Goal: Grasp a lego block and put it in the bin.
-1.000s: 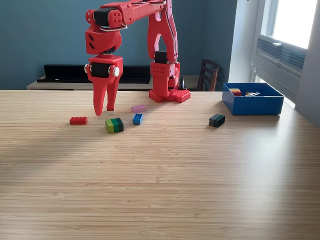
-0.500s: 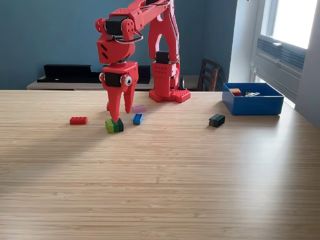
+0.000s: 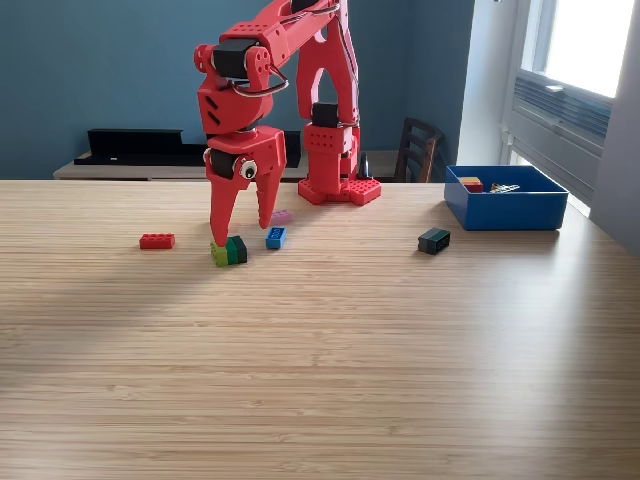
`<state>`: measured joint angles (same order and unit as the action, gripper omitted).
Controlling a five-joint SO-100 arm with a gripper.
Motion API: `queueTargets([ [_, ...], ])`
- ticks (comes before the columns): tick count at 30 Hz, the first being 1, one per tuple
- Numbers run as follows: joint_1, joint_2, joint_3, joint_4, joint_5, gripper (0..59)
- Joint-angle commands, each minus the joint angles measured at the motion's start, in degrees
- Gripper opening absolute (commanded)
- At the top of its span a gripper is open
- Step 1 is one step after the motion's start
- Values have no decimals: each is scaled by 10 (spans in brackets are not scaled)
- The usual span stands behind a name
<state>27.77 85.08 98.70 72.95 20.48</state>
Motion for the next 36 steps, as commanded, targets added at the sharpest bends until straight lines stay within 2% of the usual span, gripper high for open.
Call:
queueTargets([
  [1, 7, 62, 9, -39, 20, 290],
  [5, 17, 62, 23, -68, 21, 285],
  [17, 35, 62, 24, -95, 33, 276],
  [25, 35, 62, 81, -139, 48, 258],
  [28, 35, 62, 91, -148, 56, 220],
  [32, 35, 62, 100, -158, 62, 140],
  [36, 36, 62, 109, -171, 60, 34],
])
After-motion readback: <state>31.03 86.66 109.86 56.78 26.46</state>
